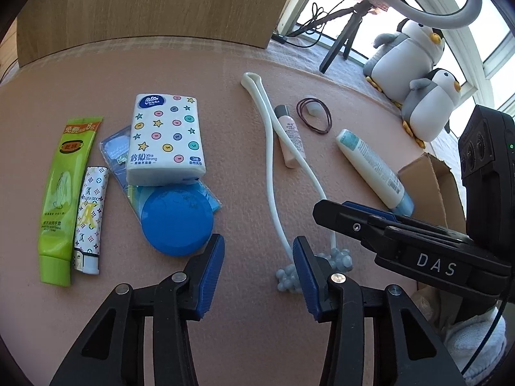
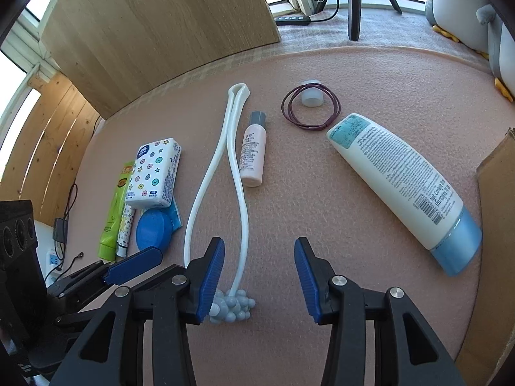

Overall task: Organize objects
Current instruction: 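Close the left gripper on the white massage stick's grey ball end, then carry the massage stick with the left gripper into the cardboard box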

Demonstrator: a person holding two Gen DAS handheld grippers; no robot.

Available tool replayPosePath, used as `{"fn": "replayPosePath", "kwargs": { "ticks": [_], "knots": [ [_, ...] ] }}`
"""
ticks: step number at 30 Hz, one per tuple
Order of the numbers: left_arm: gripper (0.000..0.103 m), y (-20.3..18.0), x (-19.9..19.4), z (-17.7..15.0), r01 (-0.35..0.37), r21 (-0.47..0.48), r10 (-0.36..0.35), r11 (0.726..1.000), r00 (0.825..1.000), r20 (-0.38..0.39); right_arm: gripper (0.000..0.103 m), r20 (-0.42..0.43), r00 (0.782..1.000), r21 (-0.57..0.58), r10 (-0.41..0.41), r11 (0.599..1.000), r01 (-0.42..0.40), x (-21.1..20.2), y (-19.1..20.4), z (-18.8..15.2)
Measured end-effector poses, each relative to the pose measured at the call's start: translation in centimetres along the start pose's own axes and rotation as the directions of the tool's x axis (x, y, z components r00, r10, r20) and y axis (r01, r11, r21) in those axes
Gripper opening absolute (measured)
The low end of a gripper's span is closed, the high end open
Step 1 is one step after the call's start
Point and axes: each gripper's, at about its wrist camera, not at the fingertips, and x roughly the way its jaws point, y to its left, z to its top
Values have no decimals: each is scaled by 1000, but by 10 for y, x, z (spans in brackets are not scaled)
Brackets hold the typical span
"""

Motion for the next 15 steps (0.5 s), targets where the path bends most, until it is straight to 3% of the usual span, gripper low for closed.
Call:
{"fn": "replayPosePath", "kwargs": {
  "ticks": [2, 9, 15],
  "knots": [
    [43, -2, 1, 1, -28, -41, 29, 999, 1000, 13, 37, -9, 1000, 14, 20, 1000, -19, 3, -2, 2],
    [35, 1, 10, 3, 16, -75, -16, 997, 1000, -1, 25, -27, 998, 30, 58, 998, -57, 9, -6, 3],
    [20, -7, 12, -1, 56, -70, -56, 996, 998, 2, 17, -47, 996, 28, 70, 997, -69, 14, -3, 0]
  ]
}}
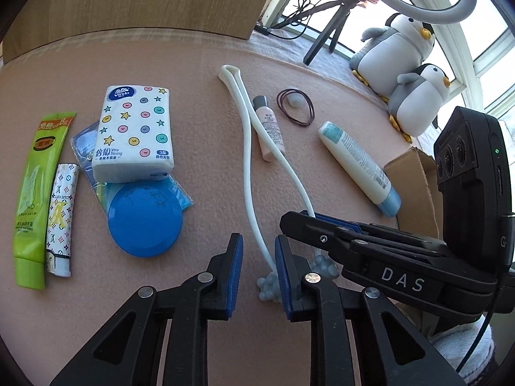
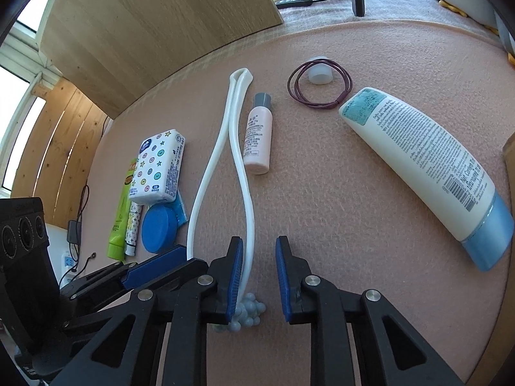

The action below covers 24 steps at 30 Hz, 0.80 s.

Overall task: Organize objects
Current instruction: 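Carry the massage stick with the left gripper into the cardboard box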

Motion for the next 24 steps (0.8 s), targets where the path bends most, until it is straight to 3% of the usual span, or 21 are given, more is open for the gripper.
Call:
{"fn": "replayPosePath", "kwargs": {
  "ticks": [4, 13, 24],
  "knots": [
    [17, 0, -2, -9, 29, -12, -29, 1000, 1000, -2, 10, 5, 1000, -5, -4, 1000, 4, -4, 6, -6],
    [16, 2, -7, -45, 106, -44, -107, 993, 994, -30, 9, 64, 998, -27, -18, 999, 20, -30, 22, -42],
    [16, -24, -21, -59, 122, 8, -122, 993, 993, -11, 9, 79, 996, -24, -50, 998, 52, -54, 14, -67]
  ]
}}
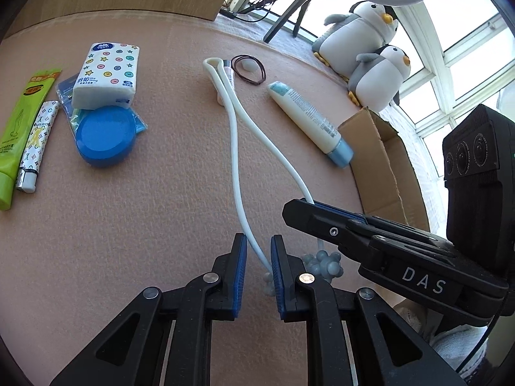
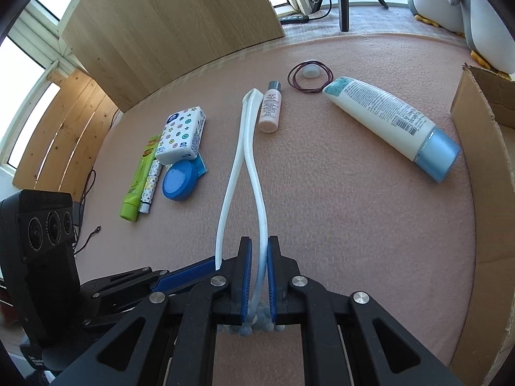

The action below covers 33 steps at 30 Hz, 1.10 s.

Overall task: Organize objects
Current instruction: 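Carry the massage stick with the left gripper into the cardboard box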

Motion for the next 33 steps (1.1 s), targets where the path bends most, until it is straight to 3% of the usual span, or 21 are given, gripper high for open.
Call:
{"fn": "replayPosePath", "kwargs": {
  "ticks": [16, 24, 33],
  "knots": [
    [17, -75, -24, 10, 51, 110, -60, 993, 995, 78, 9, 137, 990, 4, -26, 1000, 26, -74, -16, -5],
    [17, -139, -9, 19, 110, 188, -126, 976, 989, 77, 9, 195, 977, 67, -81, 995, 69, -115, -58, -8],
    [18, -199, 27, 19, 175, 253, -187, 952, 982, 24, 8, 235, 960, 148, -150, 982, 118, -151, -110, -15]
  ]
}}
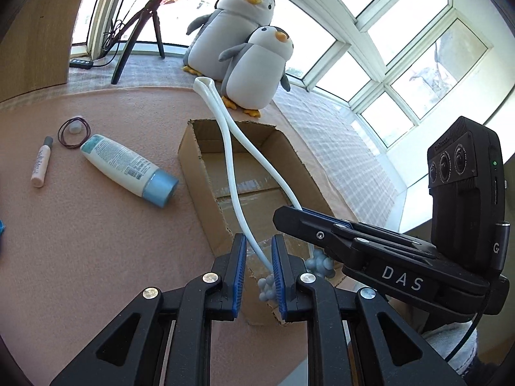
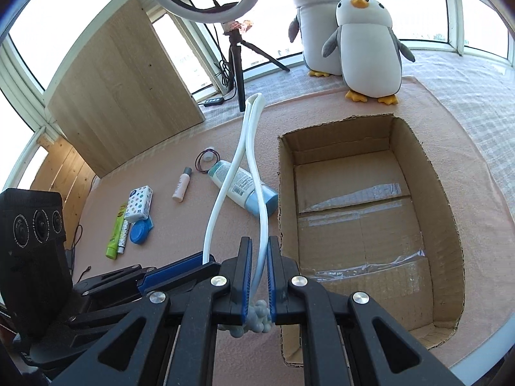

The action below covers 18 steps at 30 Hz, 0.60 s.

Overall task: Organize objects
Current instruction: 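Carry the massage stick with the left gripper into the cardboard box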

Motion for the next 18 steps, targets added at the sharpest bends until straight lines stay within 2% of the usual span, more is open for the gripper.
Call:
{"fn": "replayPosePath", "kwargs": {
  "ticks": [8, 10, 11, 13, 16, 18],
  "knots": [
    [18, -26, 41, 0, 34, 36, -32, 999, 998, -53, 8, 8, 999, 59, -49, 997, 49, -12, -42, -6],
    [17, -31, 45, 0, 24, 45, -21, 999, 998, -60, 8, 18, 997, 72, -71, 995, 69, -14, -50, -6],
    [21, -31, 46, -1, 8, 50, -5, 999, 998, -61, 9, 30, 996, 84, -82, 993, 79, -16, -55, -6],
    [30, -30, 46, -1, -22, 46, 24, 999, 998, -59, 12, 52, 994, 112, -97, 990, 91, -20, -64, -6],
    [31, -24, 43, -3, -51, 47, 54, 998, 997, -53, 27, 65, 992, 142, -104, 985, 94, -23, -72, -6],
    [31, -20, 40, -3, -68, 45, 70, 997, 996, -49, 27, 63, 993, 140, -101, 986, 92, -23, -73, -6]
  ]
}}
